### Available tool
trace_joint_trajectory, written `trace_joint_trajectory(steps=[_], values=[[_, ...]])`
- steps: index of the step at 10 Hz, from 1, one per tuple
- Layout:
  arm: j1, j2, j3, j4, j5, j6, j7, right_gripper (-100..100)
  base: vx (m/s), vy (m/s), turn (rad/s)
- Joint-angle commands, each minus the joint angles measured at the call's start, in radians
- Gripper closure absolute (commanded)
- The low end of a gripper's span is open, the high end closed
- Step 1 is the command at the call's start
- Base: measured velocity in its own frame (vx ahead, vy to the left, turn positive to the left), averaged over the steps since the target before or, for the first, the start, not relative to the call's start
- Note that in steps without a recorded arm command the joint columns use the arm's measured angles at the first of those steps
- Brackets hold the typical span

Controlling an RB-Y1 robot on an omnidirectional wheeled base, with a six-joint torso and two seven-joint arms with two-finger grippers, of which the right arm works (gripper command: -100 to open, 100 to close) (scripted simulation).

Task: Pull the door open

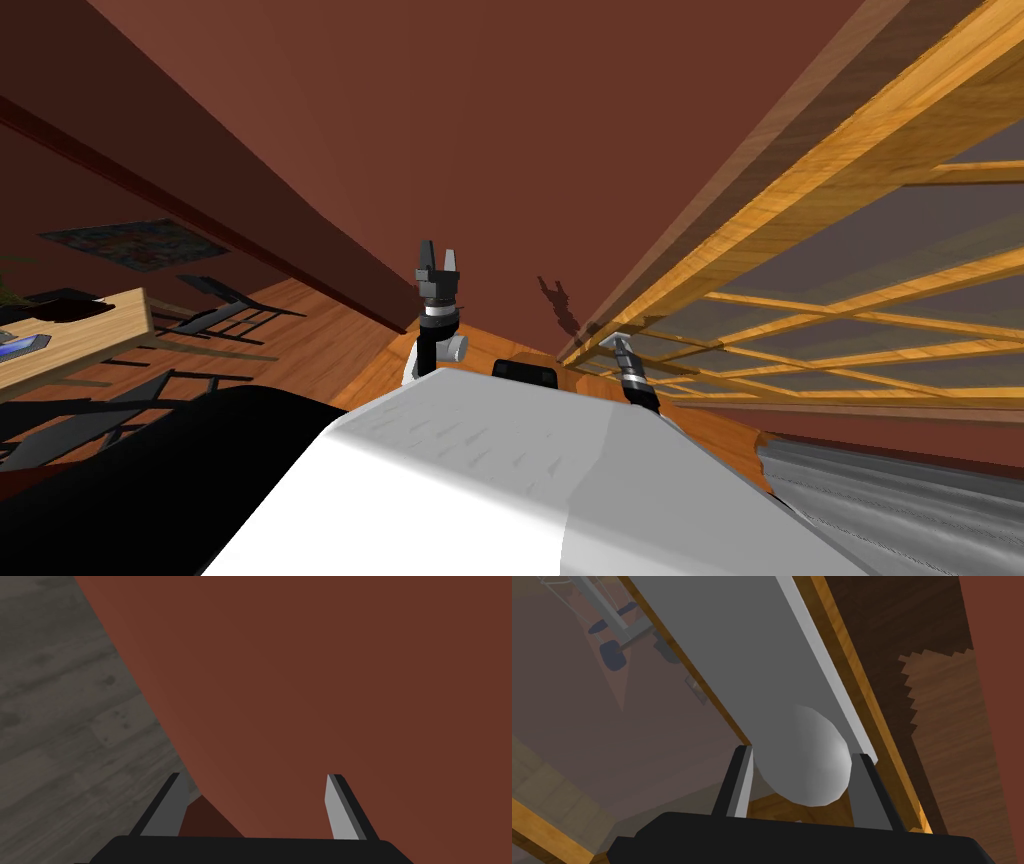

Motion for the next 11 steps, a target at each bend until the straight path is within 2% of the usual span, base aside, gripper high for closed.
trace_joint_trajectory(steps=[1, 4, 5, 9, 11], values=[[-0.001, 0.009, 0.005, 0.004, -0.005, 0.002, -0.050, 100, -0.041, -0.019, 0.026], [-0.006, 0.015, 0.009, -0.001, -0.018, 0.009, -0.124, 100, -0.050, -0.020, 0.037], [-0.006, 0.015, 0.009, -0.001, -0.018, 0.009, -0.129, 100, -0.037, -0.017, 0.021], [-0.013, 0.025, 0.015, -0.008, -0.037, 0.021, -0.241, 100, -0.049, -0.019, 0.035], [-0.013, 0.025, 0.015, -0.008, -0.037, 0.021, -0.249, 100, -0.023, -0.012, 0.013]])
